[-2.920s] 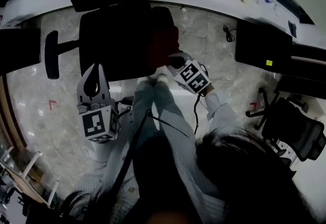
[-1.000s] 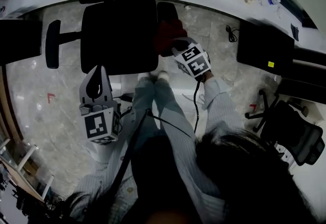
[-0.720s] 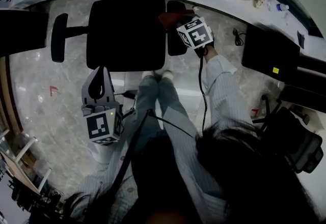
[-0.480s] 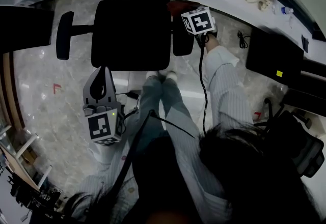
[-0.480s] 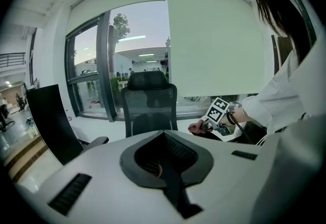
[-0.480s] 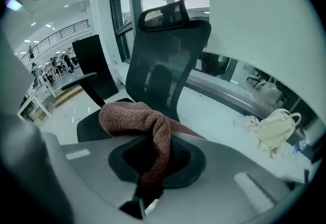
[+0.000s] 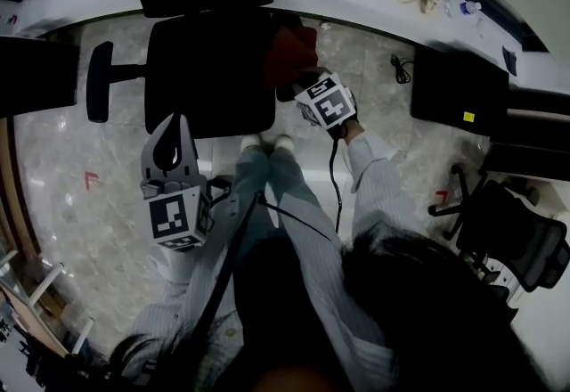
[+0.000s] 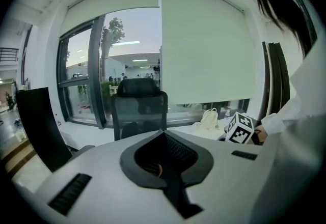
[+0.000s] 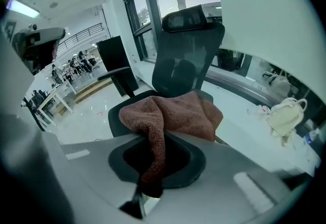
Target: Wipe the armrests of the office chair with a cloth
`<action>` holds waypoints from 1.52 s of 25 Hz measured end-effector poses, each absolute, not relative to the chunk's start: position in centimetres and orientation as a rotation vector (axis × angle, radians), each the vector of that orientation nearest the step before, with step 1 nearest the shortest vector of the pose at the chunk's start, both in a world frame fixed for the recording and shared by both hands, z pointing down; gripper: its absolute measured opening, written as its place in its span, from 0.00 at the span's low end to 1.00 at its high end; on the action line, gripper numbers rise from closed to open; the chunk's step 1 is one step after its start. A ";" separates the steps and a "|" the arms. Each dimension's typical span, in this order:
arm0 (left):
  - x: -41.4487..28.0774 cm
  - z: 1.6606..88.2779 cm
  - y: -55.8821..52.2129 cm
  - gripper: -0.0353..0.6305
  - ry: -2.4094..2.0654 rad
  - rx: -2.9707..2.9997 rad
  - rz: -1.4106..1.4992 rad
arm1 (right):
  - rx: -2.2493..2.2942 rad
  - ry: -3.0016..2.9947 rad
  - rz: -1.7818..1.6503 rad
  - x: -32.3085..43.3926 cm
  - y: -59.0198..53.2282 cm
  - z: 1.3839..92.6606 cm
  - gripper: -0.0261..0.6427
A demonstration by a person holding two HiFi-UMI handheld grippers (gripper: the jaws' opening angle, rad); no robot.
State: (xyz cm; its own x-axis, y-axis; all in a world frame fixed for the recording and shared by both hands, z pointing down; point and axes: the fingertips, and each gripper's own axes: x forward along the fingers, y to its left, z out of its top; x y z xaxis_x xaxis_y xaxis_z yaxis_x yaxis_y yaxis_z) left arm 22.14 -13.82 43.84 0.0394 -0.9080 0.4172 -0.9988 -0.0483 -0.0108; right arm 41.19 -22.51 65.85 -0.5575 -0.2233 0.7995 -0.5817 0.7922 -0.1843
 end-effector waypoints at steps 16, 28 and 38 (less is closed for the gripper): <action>27.1 34.3 -15.1 0.06 -1.910 2.308 0.287 | 0.972 -2.585 0.499 42.8 -18.4 45.9 0.08; 30.9 23.8 -15.1 0.06 -1.913 2.554 0.063 | 1.233 -2.855 -0.004 43.4 -13.7 25.0 0.08; 30.8 23.2 -14.7 0.06 -1.917 2.563 0.070 | 1.229 -2.879 0.005 43.2 -13.4 24.1 0.08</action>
State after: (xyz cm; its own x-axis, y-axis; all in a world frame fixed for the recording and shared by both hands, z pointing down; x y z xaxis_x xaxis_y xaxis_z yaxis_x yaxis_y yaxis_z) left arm 30.81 -14.66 23.18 0.2825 -0.9593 -0.0008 -0.9566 -0.2817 -0.0743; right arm 43.24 -13.35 24.08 -0.6916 -0.7222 0.0116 -0.7222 0.6917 0.0016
